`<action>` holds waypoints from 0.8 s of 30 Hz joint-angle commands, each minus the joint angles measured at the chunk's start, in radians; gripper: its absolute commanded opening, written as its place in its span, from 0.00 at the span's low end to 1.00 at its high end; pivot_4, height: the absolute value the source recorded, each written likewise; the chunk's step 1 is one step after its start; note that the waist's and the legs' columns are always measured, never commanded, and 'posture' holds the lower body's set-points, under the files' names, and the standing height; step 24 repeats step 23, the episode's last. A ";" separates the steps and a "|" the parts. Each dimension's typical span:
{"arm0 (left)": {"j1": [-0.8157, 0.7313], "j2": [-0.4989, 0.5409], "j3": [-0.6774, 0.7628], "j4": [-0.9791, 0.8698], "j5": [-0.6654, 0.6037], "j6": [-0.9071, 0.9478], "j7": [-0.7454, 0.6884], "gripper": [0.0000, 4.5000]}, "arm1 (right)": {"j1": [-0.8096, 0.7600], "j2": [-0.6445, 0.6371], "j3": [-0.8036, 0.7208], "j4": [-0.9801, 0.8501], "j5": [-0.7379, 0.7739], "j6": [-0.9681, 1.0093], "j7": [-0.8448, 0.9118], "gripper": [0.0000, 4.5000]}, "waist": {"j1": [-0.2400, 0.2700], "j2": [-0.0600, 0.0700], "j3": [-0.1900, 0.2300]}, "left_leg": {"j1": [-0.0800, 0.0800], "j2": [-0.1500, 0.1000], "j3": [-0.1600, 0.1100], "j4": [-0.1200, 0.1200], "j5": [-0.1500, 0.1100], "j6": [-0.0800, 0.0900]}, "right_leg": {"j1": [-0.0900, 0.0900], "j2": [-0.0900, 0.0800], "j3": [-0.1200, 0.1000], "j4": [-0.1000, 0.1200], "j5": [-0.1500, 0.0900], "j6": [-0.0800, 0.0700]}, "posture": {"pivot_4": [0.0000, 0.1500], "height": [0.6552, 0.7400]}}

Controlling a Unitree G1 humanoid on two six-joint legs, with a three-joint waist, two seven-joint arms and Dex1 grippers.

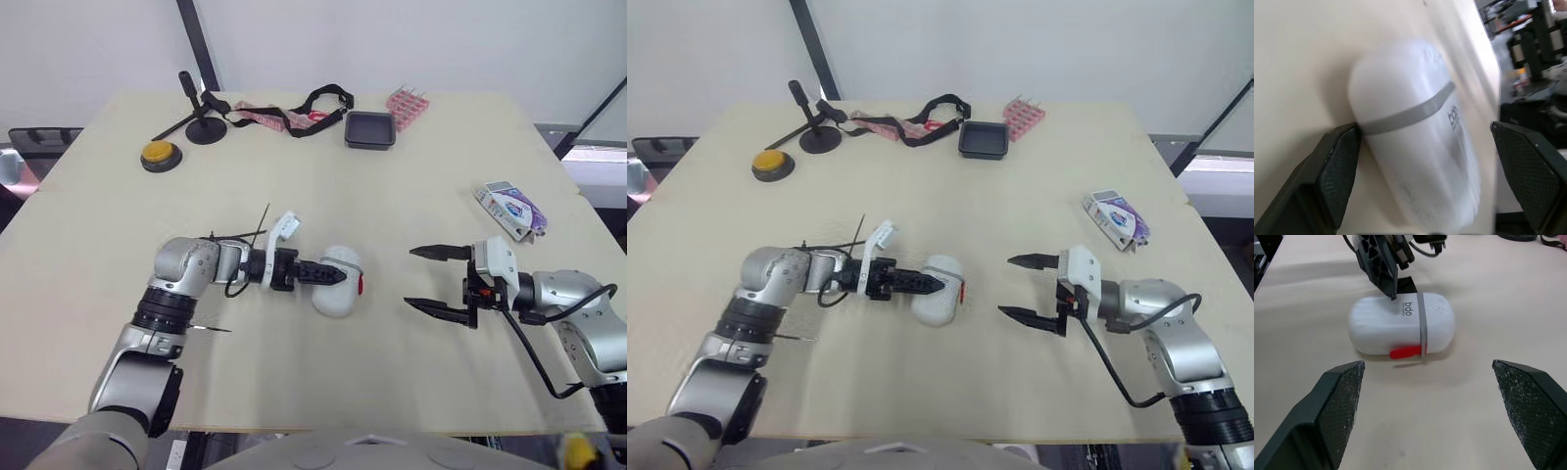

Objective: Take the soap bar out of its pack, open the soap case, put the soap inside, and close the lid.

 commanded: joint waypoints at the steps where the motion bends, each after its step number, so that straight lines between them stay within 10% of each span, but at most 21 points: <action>1: -0.006 0.077 0.016 -0.032 0.068 -0.190 -0.118 0.99 | -0.012 -0.020 -0.018 0.004 0.004 -0.003 0.011 1.00 | -0.002 0.000 0.000 | 0.000 0.000 0.000 -0.001 0.000 0.000 | 0.000 0.001 0.000 -0.001 0.000 0.000 | 1.00 1.00; 13: 0.199 0.100 0.073 -0.006 0.351 -0.990 -0.176 0.99 | 0.026 0.007 -0.064 0.067 -0.018 -0.035 -0.068 1.00 | 0.015 0.000 0.000 | -0.009 -0.001 -0.003 -0.004 0.000 -0.005 | -0.002 0.000 -0.010 -0.009 0.003 0.006 | 1.00 1.00; 24: 0.327 0.010 0.116 -0.027 0.460 -1.092 0.061 0.99 | 0.091 0.112 -0.118 0.143 -0.026 -0.111 -0.191 1.00 | 0.009 0.000 0.000 | -0.008 0.000 -0.002 -0.001 -0.002 0.001 | -0.004 -0.001 -0.008 -0.004 0.002 0.004 | 1.00 1.00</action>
